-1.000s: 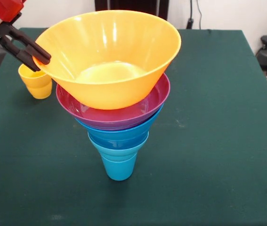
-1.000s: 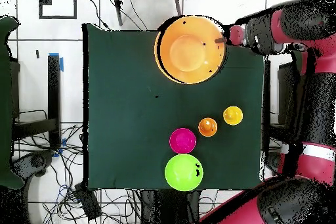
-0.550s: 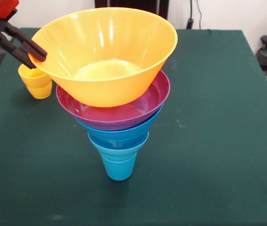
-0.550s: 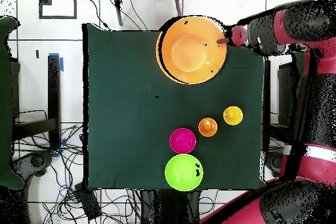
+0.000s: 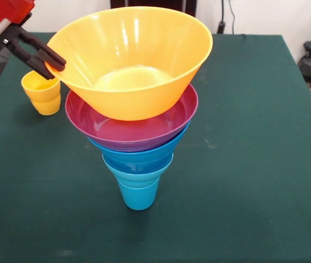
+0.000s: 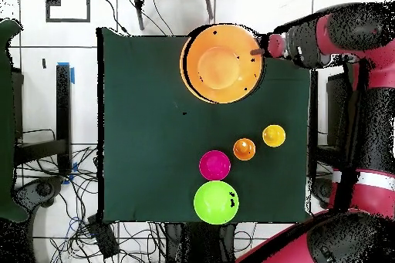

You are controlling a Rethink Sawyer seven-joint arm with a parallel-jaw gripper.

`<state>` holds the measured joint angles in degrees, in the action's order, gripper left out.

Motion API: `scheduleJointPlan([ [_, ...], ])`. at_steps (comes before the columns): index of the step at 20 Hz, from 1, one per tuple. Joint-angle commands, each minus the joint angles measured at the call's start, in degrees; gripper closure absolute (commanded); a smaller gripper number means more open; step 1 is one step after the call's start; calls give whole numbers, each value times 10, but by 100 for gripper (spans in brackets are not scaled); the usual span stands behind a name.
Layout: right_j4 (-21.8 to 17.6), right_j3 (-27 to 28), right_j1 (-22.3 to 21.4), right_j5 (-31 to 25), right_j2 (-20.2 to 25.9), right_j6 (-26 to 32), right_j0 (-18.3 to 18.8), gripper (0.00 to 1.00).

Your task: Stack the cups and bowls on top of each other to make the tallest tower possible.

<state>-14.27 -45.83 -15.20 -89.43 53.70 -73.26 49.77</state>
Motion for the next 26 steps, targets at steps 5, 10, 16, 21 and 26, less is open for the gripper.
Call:
scheduleJointPlan([
  [5,-8,-18,-7,36,16,159,-18,100],
  [10,-8,-19,-7,38,17,161,-16,100],
  [16,-7,-32,-11,44,17,164,-9,100],
  [21,-9,-22,-7,38,18,169,-10,100],
  [26,-10,-12,-3,33,18,173,-12,100],
])
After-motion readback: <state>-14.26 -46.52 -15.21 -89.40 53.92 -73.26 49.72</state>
